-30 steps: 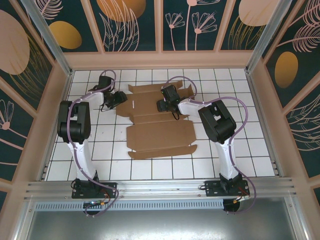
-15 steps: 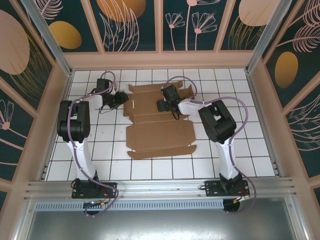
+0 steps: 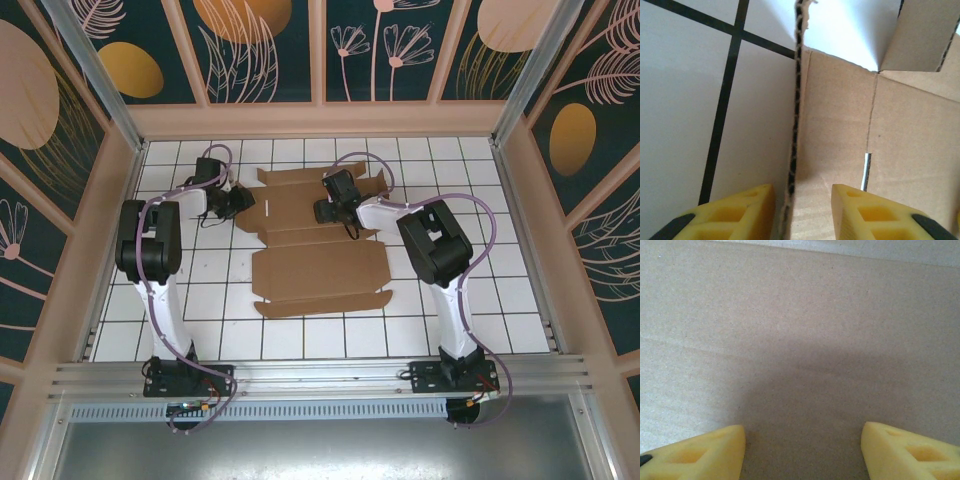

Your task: Fold the paper box

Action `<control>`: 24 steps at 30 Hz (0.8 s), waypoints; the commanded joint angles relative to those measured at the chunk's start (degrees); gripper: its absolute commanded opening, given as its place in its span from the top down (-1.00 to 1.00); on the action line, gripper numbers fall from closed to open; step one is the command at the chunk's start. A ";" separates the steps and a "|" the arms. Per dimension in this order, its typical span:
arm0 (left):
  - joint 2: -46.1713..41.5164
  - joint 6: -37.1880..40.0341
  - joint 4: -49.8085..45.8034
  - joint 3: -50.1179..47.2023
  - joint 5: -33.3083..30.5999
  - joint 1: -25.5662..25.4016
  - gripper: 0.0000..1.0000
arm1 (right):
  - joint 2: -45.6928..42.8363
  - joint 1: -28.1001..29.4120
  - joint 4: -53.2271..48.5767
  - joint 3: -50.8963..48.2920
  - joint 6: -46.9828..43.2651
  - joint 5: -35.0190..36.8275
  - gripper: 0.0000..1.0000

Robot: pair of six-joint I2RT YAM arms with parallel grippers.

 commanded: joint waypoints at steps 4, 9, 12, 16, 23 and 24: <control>1.02 -1.38 1.25 -1.16 4.00 0.02 0.54 | 4.27 -0.16 -12.50 -3.69 1.09 -4.37 -0.27; -2.20 -2.11 -0.58 0.62 4.17 0.01 0.75 | 4.23 -0.14 -12.69 -3.48 1.01 -4.31 -0.26; -4.33 -2.78 -1.72 0.96 3.69 -0.08 0.78 | 4.13 -0.16 -12.86 -3.30 1.01 -4.36 -0.25; -6.21 -2.34 -4.20 1.90 2.83 -1.33 0.82 | 4.04 -0.04 -12.87 -3.11 1.18 -4.38 -0.23; -6.12 2.54 -13.75 8.99 -6.69 -7.18 0.85 | 4.10 0.56 -13.09 -3.03 1.44 -4.36 -0.22; -5.41 3.25 -15.90 10.82 -9.49 -8.36 0.87 | 4.07 0.64 -13.10 -3.03 1.51 -4.36 -0.22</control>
